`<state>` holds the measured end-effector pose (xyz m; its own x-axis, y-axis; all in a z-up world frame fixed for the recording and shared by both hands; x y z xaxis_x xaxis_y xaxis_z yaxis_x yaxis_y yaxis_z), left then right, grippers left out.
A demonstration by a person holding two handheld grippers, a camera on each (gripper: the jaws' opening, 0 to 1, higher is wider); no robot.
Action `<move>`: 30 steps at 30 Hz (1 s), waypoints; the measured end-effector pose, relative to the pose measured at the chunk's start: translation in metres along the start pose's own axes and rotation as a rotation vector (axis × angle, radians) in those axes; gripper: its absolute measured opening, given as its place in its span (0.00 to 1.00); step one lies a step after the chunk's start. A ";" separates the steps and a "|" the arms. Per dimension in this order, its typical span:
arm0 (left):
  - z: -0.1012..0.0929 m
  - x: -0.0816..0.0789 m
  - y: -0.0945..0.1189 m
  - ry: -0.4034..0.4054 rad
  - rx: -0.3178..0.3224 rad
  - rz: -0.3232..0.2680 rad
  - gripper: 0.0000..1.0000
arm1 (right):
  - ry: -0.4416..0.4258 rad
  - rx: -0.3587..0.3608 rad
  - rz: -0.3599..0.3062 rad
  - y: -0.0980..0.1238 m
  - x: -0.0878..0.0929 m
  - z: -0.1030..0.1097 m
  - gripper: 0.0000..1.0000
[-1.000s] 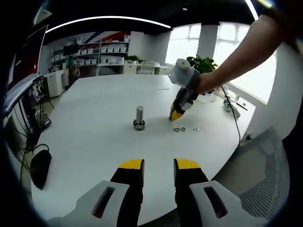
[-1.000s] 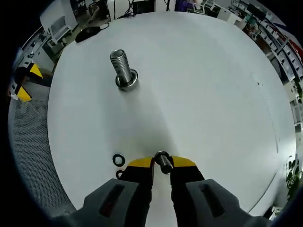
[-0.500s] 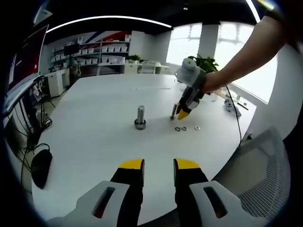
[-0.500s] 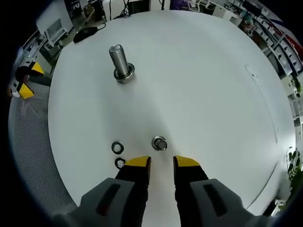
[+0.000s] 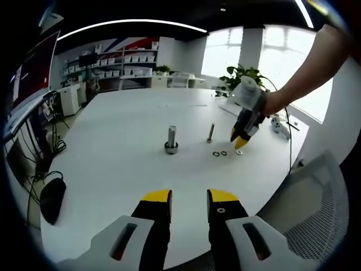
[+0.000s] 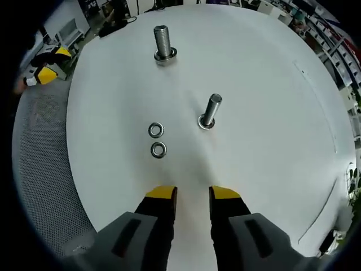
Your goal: Place the washer onto the threaded stud by aligning its center hole with the stud, sliding it down to the base, and recovering from edge contact or off-axis alignment until the washer reaches the visible bottom stop.
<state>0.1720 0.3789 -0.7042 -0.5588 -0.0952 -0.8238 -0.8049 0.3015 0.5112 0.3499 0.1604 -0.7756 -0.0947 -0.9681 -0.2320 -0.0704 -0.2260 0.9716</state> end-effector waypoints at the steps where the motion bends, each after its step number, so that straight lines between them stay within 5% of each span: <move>1: 0.001 0.000 0.000 -0.002 -0.005 0.001 0.23 | 0.002 -0.002 0.000 0.000 0.000 0.001 0.26; 17: 0.003 0.000 0.001 -0.014 -0.031 0.000 0.23 | 0.043 -0.058 -0.043 -0.001 0.005 0.025 0.30; 21: 0.002 0.000 0.000 -0.016 -0.029 0.002 0.23 | 0.161 -0.034 -0.024 -0.002 0.006 0.025 0.28; 30: 0.003 0.000 0.001 -0.014 -0.034 0.000 0.23 | 0.208 -0.054 0.000 -0.002 0.002 0.031 0.18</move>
<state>0.1716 0.3821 -0.7044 -0.5564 -0.0818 -0.8269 -0.8111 0.2693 0.5191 0.3196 0.1628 -0.7797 0.1130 -0.9683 -0.2226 -0.0168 -0.2259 0.9740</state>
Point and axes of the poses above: the point that each gripper's makers call its tool centre point, and the gripper's own axes: y roughly backward along the fingers, z roughly to its left, x roughly out of its underside, the point moved 2 cm from there along y, roughly backward along the fingers, and after that the axes turned 7 degrees about y, right-handed, at the moved point
